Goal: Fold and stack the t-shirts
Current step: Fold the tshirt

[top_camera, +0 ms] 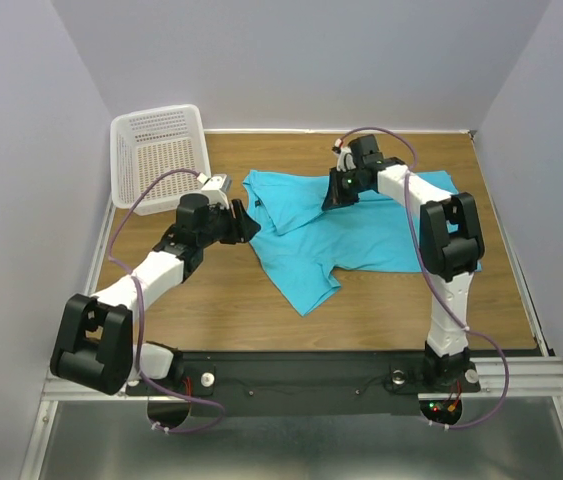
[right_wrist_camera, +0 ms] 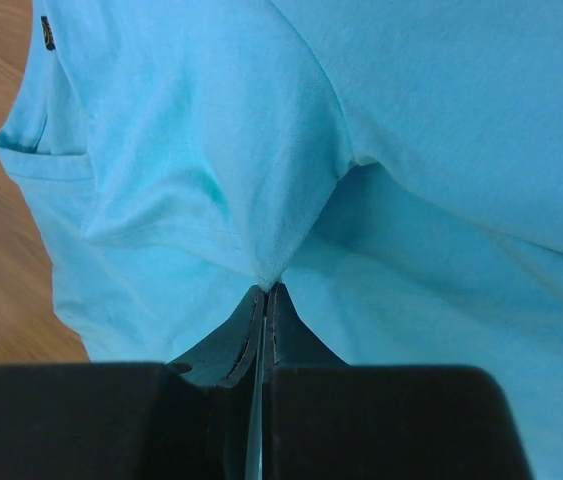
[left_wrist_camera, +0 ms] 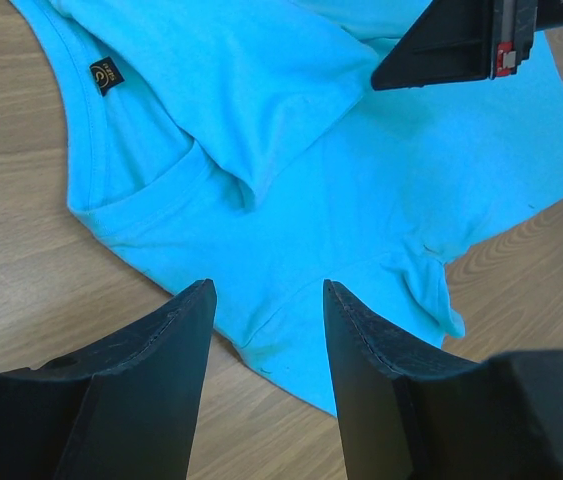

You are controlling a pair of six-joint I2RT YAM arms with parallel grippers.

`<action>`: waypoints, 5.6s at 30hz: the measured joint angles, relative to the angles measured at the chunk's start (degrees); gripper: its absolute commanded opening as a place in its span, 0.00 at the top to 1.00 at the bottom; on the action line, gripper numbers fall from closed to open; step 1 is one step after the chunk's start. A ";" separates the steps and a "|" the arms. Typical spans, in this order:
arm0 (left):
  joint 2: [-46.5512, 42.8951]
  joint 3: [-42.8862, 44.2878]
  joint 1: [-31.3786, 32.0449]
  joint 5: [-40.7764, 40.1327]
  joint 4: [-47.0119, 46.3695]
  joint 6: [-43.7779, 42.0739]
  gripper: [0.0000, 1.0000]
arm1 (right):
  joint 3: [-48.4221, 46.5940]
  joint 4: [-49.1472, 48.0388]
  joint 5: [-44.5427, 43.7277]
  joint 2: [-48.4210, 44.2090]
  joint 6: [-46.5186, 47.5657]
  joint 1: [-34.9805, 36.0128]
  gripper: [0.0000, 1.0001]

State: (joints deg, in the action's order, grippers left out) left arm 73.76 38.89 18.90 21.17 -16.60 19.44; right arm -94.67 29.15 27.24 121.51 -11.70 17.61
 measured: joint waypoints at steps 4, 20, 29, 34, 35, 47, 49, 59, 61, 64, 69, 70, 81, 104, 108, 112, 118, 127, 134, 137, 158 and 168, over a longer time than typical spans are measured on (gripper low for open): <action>0.83 0.00 0.00 0.52 -0.55 0.15 0.42 | 0.00 -0.02 -2.08 -0.98 -0.37 0.02 0.75; 10.23 4.63 5.88 -3.43 -1.20 0.57 0.44 | 4.22 1.01 -11.17 -7.85 8.57 -0.02 0.47; 20.04 5.11 7.54 -5.03 -5.14 8.79 0.47 | 5.73 0.81 -7.58 -13.44 11.54 -2.40 0.48; 23.30 5.20 8.02 -5.14 -8.04 12.39 0.49 | 7.41 0.61 -6.43 -13.51 11.52 -4.17 0.48; 24.09 5.53 8.07 -5.14 -8.57 13.00 0.49 | 7.89 0.83 -6.21 -13.51 11.52 -4.59 0.48; 28.96 9.97 8.37 -6.25 -11.37 15.37 0.52 | 9.31 0.57 -3.63 -14.05 10.95 -6.03 0.48; 29.94 10.03 8.41 -6.34 -11.43 15.52 0.53 | 9.31 0.42 -3.17 -14.25 10.64 -6.45 0.49; 30.93 10.99 8.41 -8.31 -11.17 15.10 0.53 | 9.33 0.31 -1.33 -15.43 9.44 -7.89 0.49; 31.47 11.89 8.44 -8.85 -10.84 14.75 0.54 | 9.33 0.26 -1.25 -15.45 9.31 -7.89 0.49; 32.48 13.16 8.44 -9.42 -10.64 14.10 0.59 | 9.33 0.22 -1.11 -15.45 9.25 -8.07 0.49; 33.44 13.88 8.46 -9.31 -10.54 13.84 0.65 | 9.35 0.09 -0.83 -15.45 9.03 -8.35 0.49; 33.44 13.88 8.52 -9.14 -10.43 13.84 0.66 | 9.35 0.07 -0.76 -15.47 8.92 -8.44 0.49; 33.42 13.88 8.87 -3.85 -9.99 16.17 0.89 | 9.35 -0.07 -0.20 -15.78 8.52 -9.03 0.50; 33.38 12.17 3.10 10.38 -12.92 29.35 0.53 | 10.47 -0.92 0.90 -16.83 8.22 -9.77 0.50; 30.82 12.28 3.15 4.13 -4.28 22.40 0.48 | 10.47 -1.05 1.09 -16.83 8.22 -9.77 0.50; 24.81 14.21 3.17 -2.32 3.80 14.73 0.48 | 10.47 -1.16 1.25 -16.83 8.22 -9.77 0.50; 22.91 23.80 3.10 -8.31 6.58 6.16 0.50 | 10.51 -1.27 1.22 -16.83 8.28 -9.77 0.50; 39.47 40.22 3.13 -14.56 9.92 2.95 0.51 | 11.98 -1.33 1.16 -17.27 8.48 -10.03 0.50; 48.98 51.08 3.10 -23.02 17.75 -0.17 0.51 | 12.00 -1.36 1.16 -17.27 8.48 -10.43 0.50; 50.21 54.14 2.80 -26.45 19.15 -1.46 0.51 | 12.00 -1.36 1.16 -17.27 8.48 -10.47 0.50; 62.93 72.61 -1.38 -29.70 27.93 -7.45 0.53 | 12.00 -1.38 1.16 -17.27 8.48 -12.87 0.50; 62.95 72.78 -1.90 -26.95 28.61 -7.58 0.53 | 12.00 -1.36 -0.13 -17.27 9.11 -15.32 0.50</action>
State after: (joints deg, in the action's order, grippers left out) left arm 136.70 111.68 16.99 -5.78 12.01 11.86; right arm -82.67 27.79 27.11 104.25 -2.59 2.28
